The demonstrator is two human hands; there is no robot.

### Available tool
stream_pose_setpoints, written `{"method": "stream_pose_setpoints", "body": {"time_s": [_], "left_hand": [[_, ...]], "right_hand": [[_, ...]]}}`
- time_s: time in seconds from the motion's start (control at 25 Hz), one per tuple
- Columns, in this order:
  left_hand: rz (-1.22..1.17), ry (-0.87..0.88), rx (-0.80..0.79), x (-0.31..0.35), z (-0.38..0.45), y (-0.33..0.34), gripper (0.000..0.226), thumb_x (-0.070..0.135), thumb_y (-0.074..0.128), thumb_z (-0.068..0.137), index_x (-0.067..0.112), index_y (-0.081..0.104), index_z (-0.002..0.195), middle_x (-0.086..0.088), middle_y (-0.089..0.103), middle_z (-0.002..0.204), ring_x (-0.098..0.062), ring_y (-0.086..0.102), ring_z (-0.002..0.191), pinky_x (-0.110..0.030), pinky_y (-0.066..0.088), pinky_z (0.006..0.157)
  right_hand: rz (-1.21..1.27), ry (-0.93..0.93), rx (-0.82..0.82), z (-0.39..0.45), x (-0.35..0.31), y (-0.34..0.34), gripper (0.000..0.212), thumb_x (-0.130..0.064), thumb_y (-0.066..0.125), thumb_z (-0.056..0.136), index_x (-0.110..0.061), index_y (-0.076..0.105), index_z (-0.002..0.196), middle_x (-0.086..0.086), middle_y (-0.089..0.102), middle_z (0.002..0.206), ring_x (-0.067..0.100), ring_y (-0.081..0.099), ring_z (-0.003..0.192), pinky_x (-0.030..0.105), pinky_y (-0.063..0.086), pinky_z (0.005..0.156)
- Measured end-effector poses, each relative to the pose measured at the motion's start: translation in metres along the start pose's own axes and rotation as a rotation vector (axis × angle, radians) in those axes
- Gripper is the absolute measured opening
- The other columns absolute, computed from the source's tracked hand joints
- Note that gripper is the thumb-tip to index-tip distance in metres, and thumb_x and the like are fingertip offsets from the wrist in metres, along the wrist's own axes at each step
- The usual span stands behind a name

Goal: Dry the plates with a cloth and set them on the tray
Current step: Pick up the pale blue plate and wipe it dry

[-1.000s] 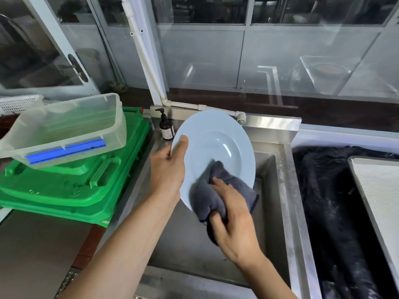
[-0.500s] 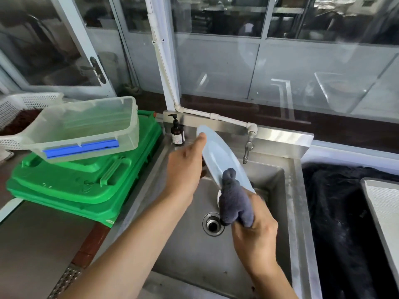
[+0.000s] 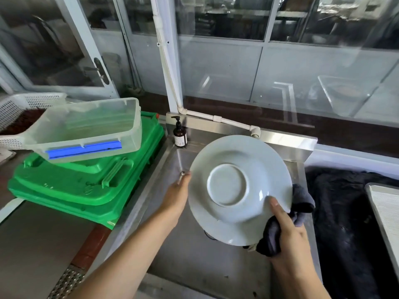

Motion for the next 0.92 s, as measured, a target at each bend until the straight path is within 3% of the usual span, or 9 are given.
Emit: {"method": "stream_pose_setpoints", "body": {"time_s": [0.08, 0.16, 0.28, 0.4, 0.48, 0.6, 0.72, 0.8, 0.92], "left_hand": [[-0.343, -0.112, -0.186, -0.009, 0.000, 0.009, 0.045, 0.053, 0.058, 0.094, 0.022, 0.069, 0.124, -0.005, 0.073, 0.118, -0.025, 0.067, 0.113, -0.044, 0.051, 0.102], [-0.481, -0.097, -0.318, -0.008, -0.001, 0.011, 0.050, 0.057, 0.056, 0.095, 0.023, 0.069, 0.128, -0.006, 0.069, 0.129, -0.025, 0.064, 0.120, -0.043, 0.052, 0.101], [-0.571, -0.107, -0.402, -0.005, -0.003, 0.010, 0.055, 0.060, 0.056, 0.094, 0.022, 0.066, 0.132, -0.008, 0.064, 0.136, -0.024, 0.061, 0.125, -0.043, 0.051, 0.102], [-0.552, -0.091, -0.414, 0.002, -0.011, 0.015, 0.058, 0.063, 0.053, 0.093, 0.022, 0.066, 0.132, -0.009, 0.065, 0.135, -0.026, 0.062, 0.124, -0.046, 0.047, 0.107], [-0.519, -0.080, -0.363, 0.012, -0.019, 0.017, 0.068, 0.070, 0.055, 0.085, 0.022, 0.065, 0.132, -0.010, 0.066, 0.132, -0.029, 0.063, 0.122, -0.050, 0.045, 0.108], [-0.478, -0.055, -0.293, 0.027, -0.030, 0.017, 0.072, 0.074, 0.058, 0.073, 0.027, 0.068, 0.126, -0.007, 0.071, 0.124, -0.029, 0.068, 0.113, -0.050, 0.051, 0.101], [-0.389, 0.032, -0.218, 0.040, -0.041, 0.010, 0.040, 0.072, 0.060, 0.076, 0.040, 0.079, 0.093, 0.003, 0.078, 0.103, -0.022, 0.075, 0.092, -0.040, 0.059, 0.079], [-0.308, 0.080, -0.218, 0.046, -0.049, 0.008, 0.044, 0.073, 0.057, 0.076, 0.038, 0.079, 0.092, 0.003, 0.078, 0.100, -0.020, 0.076, 0.090, -0.040, 0.059, 0.076], [-0.239, 0.154, -0.211, 0.053, -0.060, 0.012, 0.066, 0.078, 0.062, 0.075, 0.019, 0.074, 0.103, -0.009, 0.076, 0.104, -0.029, 0.073, 0.097, -0.052, 0.056, 0.087]], "right_hand": [[0.050, 0.087, 0.006, -0.001, 0.002, -0.001, 0.041, -0.049, 0.092, 0.063, -0.021, 0.067, 0.080, 0.009, 0.048, 0.042, 0.022, 0.047, 0.033, 0.044, 0.053, 0.055], [0.110, 0.156, -0.010, -0.003, 0.006, -0.001, 0.029, -0.043, 0.091, 0.065, -0.031, 0.075, 0.086, 0.006, 0.072, 0.075, 0.020, 0.073, 0.065, 0.061, 0.055, 0.061], [0.198, 0.215, -0.052, 0.005, 0.010, -0.008, 0.054, -0.038, 0.086, 0.076, -0.049, 0.063, 0.124, 0.000, 0.072, 0.120, 0.029, 0.074, 0.101, 0.076, 0.049, 0.071], [0.208, 0.224, -0.042, 0.008, 0.011, -0.011, 0.056, -0.037, 0.082, 0.081, -0.051, 0.058, 0.130, -0.004, 0.069, 0.132, 0.034, 0.071, 0.112, 0.082, 0.045, 0.072], [0.204, 0.216, 0.022, 0.007, 0.010, -0.012, 0.052, -0.036, 0.084, 0.077, -0.052, 0.063, 0.121, -0.002, 0.074, 0.115, 0.031, 0.073, 0.104, 0.077, 0.049, 0.067], [0.046, 0.164, 0.207, 0.007, 0.013, -0.020, 0.044, -0.039, 0.082, 0.080, -0.025, 0.065, 0.118, 0.004, 0.074, 0.087, 0.026, 0.071, 0.074, 0.045, 0.058, 0.054], [-0.009, 0.067, 0.449, 0.011, 0.011, -0.034, 0.031, -0.037, 0.064, 0.077, -0.029, 0.068, 0.107, -0.001, 0.072, 0.109, 0.027, 0.067, 0.106, 0.038, 0.053, 0.078], [-0.101, -0.058, 0.385, 0.018, -0.008, -0.025, 0.034, -0.039, 0.059, 0.074, -0.034, 0.070, 0.105, -0.013, 0.072, 0.102, 0.018, 0.064, 0.113, 0.034, 0.049, 0.087], [-0.301, -0.177, 0.186, 0.027, -0.029, 0.004, 0.035, -0.047, 0.058, 0.081, -0.035, 0.071, 0.111, -0.024, 0.073, 0.099, 0.002, 0.064, 0.109, 0.025, 0.046, 0.082]]}}
Point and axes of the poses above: each hand's wrist, its own z-axis towards the middle knuckle, its own y-axis out of the palm, x = y × z, the point moved 5 cm from there along z, towards the middle knuckle
